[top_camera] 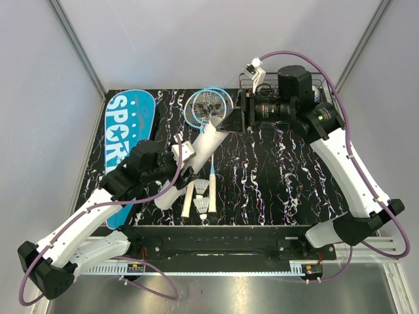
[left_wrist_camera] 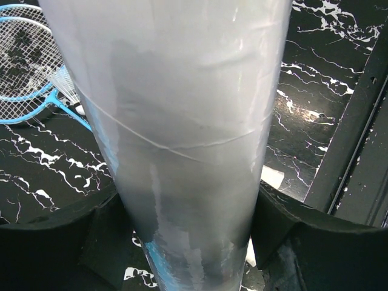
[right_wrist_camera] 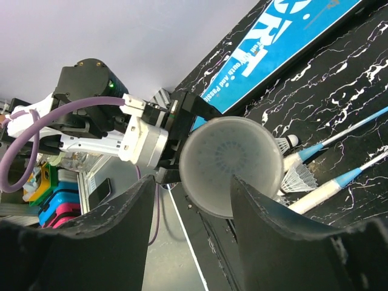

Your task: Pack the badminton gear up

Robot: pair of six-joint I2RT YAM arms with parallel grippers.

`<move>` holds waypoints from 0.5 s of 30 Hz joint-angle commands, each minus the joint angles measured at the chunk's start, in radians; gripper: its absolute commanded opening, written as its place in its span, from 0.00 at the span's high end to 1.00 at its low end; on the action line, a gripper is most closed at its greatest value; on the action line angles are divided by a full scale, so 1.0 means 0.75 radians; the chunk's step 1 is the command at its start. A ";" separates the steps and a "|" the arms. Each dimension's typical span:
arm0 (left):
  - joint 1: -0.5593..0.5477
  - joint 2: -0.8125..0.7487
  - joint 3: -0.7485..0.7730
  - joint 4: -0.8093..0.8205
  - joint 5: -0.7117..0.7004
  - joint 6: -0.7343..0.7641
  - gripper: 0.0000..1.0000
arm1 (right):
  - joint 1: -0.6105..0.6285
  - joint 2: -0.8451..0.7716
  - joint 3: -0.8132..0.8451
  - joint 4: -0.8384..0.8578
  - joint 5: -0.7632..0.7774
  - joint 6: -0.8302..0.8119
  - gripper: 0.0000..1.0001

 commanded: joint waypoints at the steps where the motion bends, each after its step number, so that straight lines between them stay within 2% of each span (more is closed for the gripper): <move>1: -0.003 0.017 0.036 0.094 0.014 0.015 0.65 | 0.026 -0.061 0.003 0.063 -0.005 0.010 0.41; 15: -0.005 0.017 0.042 0.084 0.032 0.007 0.67 | 0.087 -0.018 -0.007 0.049 0.071 -0.013 0.44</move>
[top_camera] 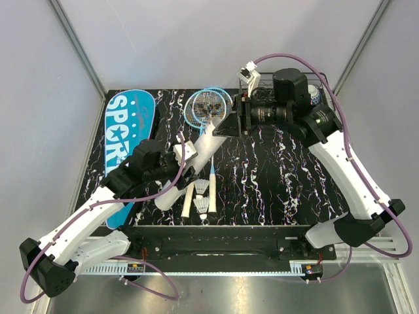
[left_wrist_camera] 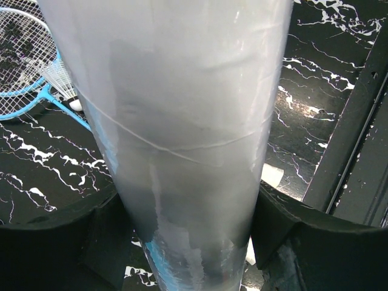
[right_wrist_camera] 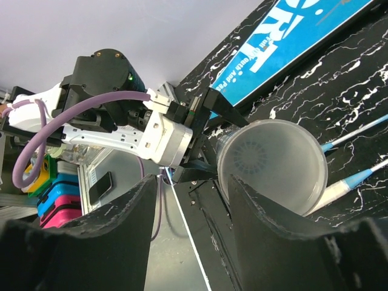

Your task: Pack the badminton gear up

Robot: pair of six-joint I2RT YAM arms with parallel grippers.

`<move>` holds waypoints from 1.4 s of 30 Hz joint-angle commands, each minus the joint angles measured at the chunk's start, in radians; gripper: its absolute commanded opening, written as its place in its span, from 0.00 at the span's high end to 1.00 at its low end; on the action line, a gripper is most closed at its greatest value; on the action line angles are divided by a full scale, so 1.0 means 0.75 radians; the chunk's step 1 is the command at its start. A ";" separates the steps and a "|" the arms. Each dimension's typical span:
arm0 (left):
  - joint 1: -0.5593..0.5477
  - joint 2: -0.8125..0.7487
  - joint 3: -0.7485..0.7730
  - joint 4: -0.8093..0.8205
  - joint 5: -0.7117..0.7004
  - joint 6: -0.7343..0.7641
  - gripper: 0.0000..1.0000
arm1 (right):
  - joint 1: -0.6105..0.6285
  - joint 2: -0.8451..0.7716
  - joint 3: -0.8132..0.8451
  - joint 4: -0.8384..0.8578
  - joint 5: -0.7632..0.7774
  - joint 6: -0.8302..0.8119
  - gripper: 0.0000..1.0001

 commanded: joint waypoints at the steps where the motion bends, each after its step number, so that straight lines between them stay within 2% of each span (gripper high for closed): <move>1: -0.007 -0.020 0.042 0.088 0.030 0.008 0.67 | 0.015 -0.001 -0.003 0.046 0.045 -0.015 0.45; 12: -0.009 -0.039 0.046 0.100 0.030 0.004 0.72 | 0.023 -0.020 -0.072 0.091 0.078 0.001 0.62; 21: -0.007 -0.037 0.059 0.102 -0.013 -0.009 0.79 | 0.023 -0.099 -0.168 0.273 0.121 0.136 0.90; 23: -0.007 -0.033 0.059 0.100 -0.019 -0.009 0.80 | 0.023 -0.130 -0.181 0.285 0.162 0.163 1.00; 26: -0.009 -0.035 0.059 0.100 -0.023 -0.013 0.82 | 0.023 -0.189 -0.203 0.293 0.294 0.189 1.00; 30: -0.009 -0.035 0.059 0.094 -0.019 -0.004 0.85 | 0.019 -0.324 -0.283 0.344 0.666 0.267 1.00; 34: -0.011 -0.035 0.063 0.092 -0.013 -0.004 0.86 | 0.017 -0.494 -0.458 0.479 0.833 0.355 1.00; 38: -0.011 -0.041 0.065 0.092 -0.013 -0.004 0.87 | 0.017 -0.566 -0.555 0.543 0.941 0.380 1.00; 41: -0.011 -0.053 0.079 0.094 -0.076 -0.023 0.90 | 0.017 -0.564 -0.596 0.512 1.094 0.312 1.00; 42: -0.009 -0.059 0.081 0.108 -0.183 -0.037 0.92 | 0.017 -0.529 -0.608 0.443 1.232 0.259 1.00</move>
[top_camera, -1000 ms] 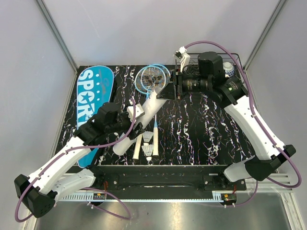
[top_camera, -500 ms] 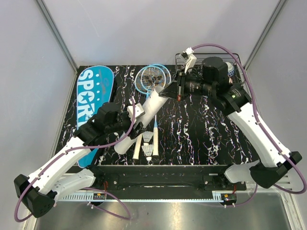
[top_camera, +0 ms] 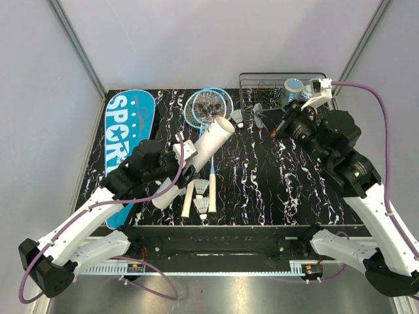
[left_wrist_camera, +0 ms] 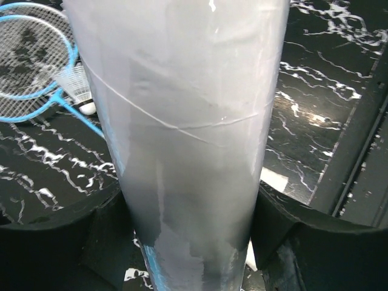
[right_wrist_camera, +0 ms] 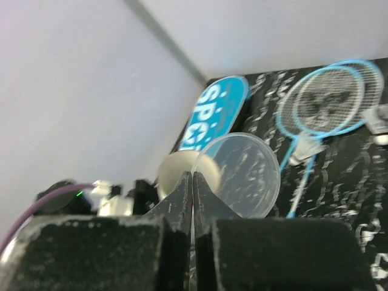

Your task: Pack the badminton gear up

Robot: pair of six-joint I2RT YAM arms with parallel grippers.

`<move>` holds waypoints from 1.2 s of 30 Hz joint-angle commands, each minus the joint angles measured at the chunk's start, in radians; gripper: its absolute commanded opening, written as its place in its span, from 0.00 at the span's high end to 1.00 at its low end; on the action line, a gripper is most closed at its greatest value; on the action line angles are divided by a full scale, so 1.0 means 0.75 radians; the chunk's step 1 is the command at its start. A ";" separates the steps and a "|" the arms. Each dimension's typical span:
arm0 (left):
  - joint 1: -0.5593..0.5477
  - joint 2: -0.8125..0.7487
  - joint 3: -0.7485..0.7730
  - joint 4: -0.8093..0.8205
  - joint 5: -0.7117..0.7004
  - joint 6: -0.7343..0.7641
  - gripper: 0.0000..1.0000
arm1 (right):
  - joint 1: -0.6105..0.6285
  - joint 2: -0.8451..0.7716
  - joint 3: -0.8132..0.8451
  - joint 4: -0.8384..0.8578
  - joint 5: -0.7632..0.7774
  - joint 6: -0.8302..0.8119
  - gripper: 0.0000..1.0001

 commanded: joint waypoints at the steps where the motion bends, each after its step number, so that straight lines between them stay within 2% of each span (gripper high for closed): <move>1: 0.002 -0.061 0.078 0.090 -0.234 -0.036 0.97 | -0.001 0.081 -0.079 -0.050 0.423 -0.099 1.00; 2: 0.004 -0.085 0.080 0.100 -0.306 -0.046 1.00 | -0.001 0.104 -0.101 -0.087 0.482 -0.111 1.00; 3: 0.002 -0.104 0.072 0.140 -0.475 -0.054 1.00 | -0.001 0.128 -0.132 -0.136 0.570 -0.124 1.00; 5: 0.002 -0.175 0.033 0.190 -0.654 -0.074 0.96 | -0.001 0.198 -0.242 -0.171 0.606 -0.104 1.00; 6: 0.004 -0.202 0.017 0.241 -0.806 -0.081 0.94 | -0.001 0.220 -0.279 -0.199 0.610 -0.073 1.00; 8: 0.004 -0.299 -0.048 0.300 -0.926 -0.079 0.83 | 0.004 0.274 -0.387 -0.212 0.616 -0.040 1.00; 9: 0.004 -0.332 -0.071 0.359 -1.010 -0.075 0.80 | 0.004 0.302 -0.458 -0.206 0.632 -0.018 1.00; 12: 0.002 -0.445 -0.130 0.445 -1.102 -0.070 0.74 | 0.006 0.355 -0.561 -0.177 0.675 -0.003 0.98; 18: 0.004 -0.513 -0.145 0.458 -1.143 -0.077 0.72 | 0.022 0.576 -0.619 -0.189 0.616 0.064 0.88; 21: 0.004 -0.519 -0.147 0.460 -1.149 -0.073 0.72 | 0.038 0.607 -0.609 -0.187 0.622 0.028 0.70; 22: 0.002 -0.519 -0.145 0.462 -1.149 -0.071 0.71 | 0.063 0.609 -0.594 -0.187 0.606 0.005 0.58; 23: 0.002 -0.517 -0.143 0.458 -1.145 -0.070 0.71 | 0.077 0.607 -0.580 -0.183 0.581 -0.017 0.53; 25: 0.002 -0.519 -0.145 0.458 -1.139 -0.075 0.70 | 0.138 0.613 -0.531 -0.126 0.422 -0.140 0.41; 26: 0.002 -0.517 -0.143 0.456 -1.133 -0.071 0.70 | 0.149 0.623 -0.515 -0.087 0.335 -0.181 0.32; 27: 0.004 -0.517 -0.143 0.454 -1.133 -0.070 0.69 | 0.155 0.666 -0.474 -0.024 0.073 -0.250 0.31; 28: 0.002 -0.519 -0.143 0.456 -1.131 -0.070 0.69 | 0.157 0.699 -0.443 -0.005 -0.094 -0.275 0.29; 30: 0.002 -0.521 -0.145 0.456 -1.131 -0.075 0.68 | 0.185 0.799 -0.351 0.019 -0.366 -0.308 0.28; 31: 0.004 -0.523 -0.145 0.454 -1.131 -0.077 0.67 | 0.216 0.830 -0.318 0.029 -0.398 -0.328 0.28; 32: 0.002 -0.527 -0.147 0.456 -1.129 -0.079 0.67 | 0.297 0.862 -0.282 0.032 -0.392 -0.345 0.28; 35: 0.002 -0.529 -0.149 0.458 -1.127 -0.079 0.66 | 0.427 1.001 -0.124 0.032 -0.182 -0.422 0.28; 36: 0.002 -0.535 -0.153 0.460 -1.131 -0.075 0.66 | 0.542 1.085 -0.077 0.072 0.061 -0.503 0.29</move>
